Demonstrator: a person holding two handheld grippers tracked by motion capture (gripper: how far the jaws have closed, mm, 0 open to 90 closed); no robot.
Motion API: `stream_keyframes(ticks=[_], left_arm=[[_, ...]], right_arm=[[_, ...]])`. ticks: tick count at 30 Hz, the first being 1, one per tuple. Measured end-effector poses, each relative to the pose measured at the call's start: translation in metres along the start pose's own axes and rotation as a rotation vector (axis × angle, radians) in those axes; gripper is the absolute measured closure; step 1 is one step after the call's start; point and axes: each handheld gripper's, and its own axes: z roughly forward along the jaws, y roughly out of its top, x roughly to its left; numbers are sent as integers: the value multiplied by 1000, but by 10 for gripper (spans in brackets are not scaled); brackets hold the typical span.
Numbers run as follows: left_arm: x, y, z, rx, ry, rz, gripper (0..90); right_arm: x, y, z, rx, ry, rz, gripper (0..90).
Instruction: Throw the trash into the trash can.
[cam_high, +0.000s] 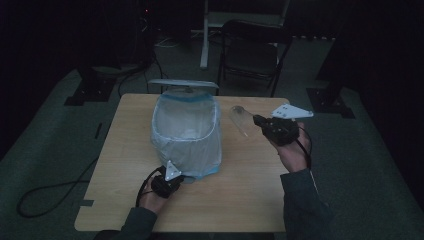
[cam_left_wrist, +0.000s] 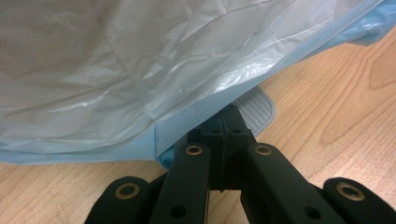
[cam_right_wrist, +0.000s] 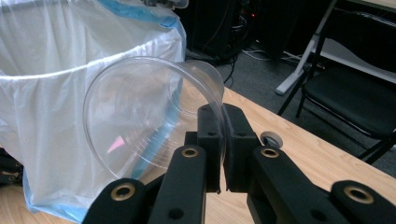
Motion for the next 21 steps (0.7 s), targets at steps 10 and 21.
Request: stream_keyframes(ticks=[10,21], left_arm=[[0,0,0,1,0,0,900],[0,0,0,1,-1,0,900]], right_arm=[[4,12,0,-21,16,-18,871],[10,19,3,-42,36,-30,870]])
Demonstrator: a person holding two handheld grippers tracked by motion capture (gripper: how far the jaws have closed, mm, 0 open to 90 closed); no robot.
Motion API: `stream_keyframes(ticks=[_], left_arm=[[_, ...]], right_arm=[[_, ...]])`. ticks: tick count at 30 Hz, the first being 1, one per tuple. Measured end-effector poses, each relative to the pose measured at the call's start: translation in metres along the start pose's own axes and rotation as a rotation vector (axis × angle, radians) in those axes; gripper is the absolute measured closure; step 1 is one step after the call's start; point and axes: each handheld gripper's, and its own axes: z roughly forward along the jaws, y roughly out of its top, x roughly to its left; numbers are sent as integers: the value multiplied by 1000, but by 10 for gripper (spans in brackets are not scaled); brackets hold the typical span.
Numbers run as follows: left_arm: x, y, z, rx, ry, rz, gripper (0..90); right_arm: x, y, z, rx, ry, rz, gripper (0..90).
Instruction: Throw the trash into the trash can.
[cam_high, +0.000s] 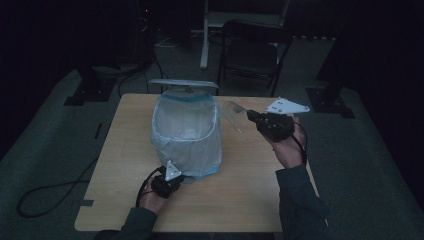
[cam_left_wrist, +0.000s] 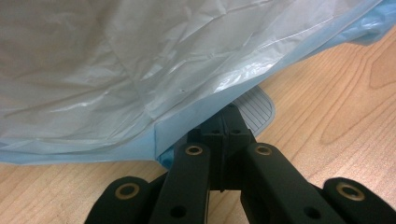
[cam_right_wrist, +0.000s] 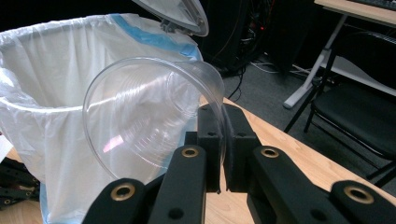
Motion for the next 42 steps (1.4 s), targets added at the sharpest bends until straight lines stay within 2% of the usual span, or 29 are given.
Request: stream_keyframes(ticks=[30,42], left_arm=[[0,0,0,-1,-1,-1,900],[0,0,0,-1,0,-1,900]], right_arm=[[12,16,9,-31,60,-9,870],[16,23,10,-48,67,-17,870]])
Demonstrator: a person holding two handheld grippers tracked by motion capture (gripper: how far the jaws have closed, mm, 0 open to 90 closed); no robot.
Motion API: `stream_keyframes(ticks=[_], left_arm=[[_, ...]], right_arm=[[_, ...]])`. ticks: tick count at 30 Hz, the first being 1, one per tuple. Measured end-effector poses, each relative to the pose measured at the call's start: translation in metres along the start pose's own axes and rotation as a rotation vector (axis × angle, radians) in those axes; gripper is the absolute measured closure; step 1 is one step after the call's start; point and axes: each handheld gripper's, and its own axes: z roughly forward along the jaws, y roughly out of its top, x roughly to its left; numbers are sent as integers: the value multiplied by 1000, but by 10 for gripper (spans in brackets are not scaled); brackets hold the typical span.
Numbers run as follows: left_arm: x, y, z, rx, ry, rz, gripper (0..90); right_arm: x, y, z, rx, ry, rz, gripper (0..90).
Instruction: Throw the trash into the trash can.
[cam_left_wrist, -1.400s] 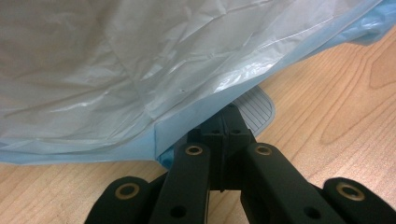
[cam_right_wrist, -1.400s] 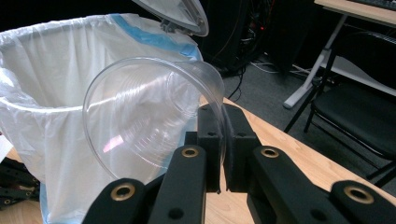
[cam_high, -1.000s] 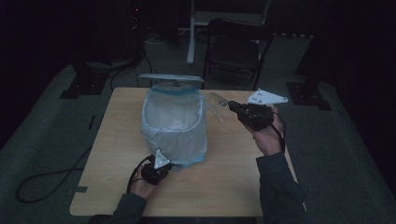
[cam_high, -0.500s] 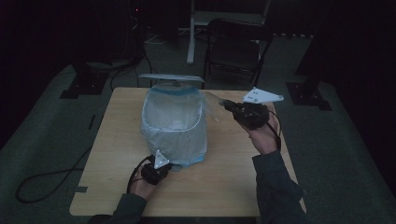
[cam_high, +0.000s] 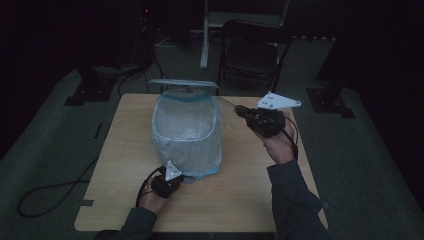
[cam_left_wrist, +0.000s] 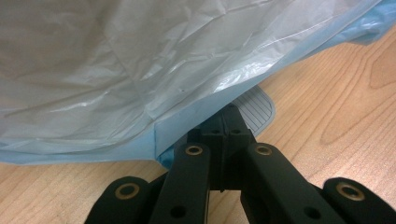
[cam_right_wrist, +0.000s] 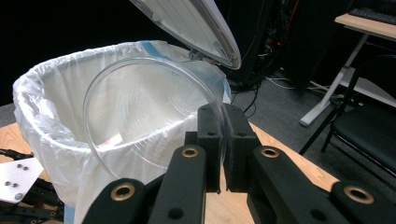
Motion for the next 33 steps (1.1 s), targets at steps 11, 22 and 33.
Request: stream_keyframes(ticks=[11,22,33], left_arm=[[0,0,0,-1,2,1,900],[0,0,0,-1,3,1,900],[0,0,0,-2,3,2,900]], right_arm=[[7,5,9,5,23,-11,870],[11,8,18,4,46,-9,869],[15,11,26,8,64,-8,869]])
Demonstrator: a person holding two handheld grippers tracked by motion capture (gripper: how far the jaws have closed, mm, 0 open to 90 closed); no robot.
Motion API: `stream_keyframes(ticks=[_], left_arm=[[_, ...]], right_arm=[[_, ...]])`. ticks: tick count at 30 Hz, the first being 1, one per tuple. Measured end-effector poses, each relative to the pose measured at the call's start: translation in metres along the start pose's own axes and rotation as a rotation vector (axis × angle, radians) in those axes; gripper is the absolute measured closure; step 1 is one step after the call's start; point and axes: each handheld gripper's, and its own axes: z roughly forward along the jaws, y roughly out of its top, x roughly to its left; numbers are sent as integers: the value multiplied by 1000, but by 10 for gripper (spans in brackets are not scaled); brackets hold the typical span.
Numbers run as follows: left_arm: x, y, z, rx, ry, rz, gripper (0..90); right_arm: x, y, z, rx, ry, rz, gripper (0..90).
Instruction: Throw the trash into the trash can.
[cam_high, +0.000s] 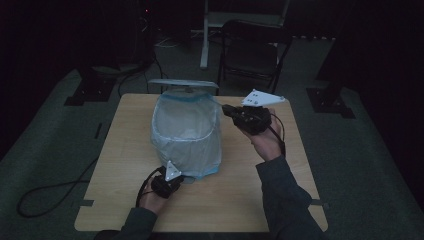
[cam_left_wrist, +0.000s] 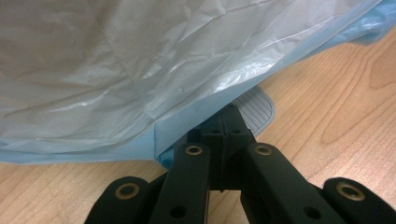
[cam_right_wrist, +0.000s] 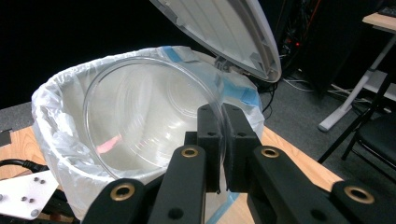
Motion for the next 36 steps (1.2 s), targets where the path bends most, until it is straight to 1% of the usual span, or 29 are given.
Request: stream_keyframes(ticks=[7,15,36], left_arm=[[0,0,0,3,0,4,900],[0,0,0,1,-1,2,900],[0,0,0,1,-1,3,900]], right_arm=[[1,2,4,1,8,-1,869],[1,2,7,3,13,11,869],[3,1,18,13,26,21,868]])
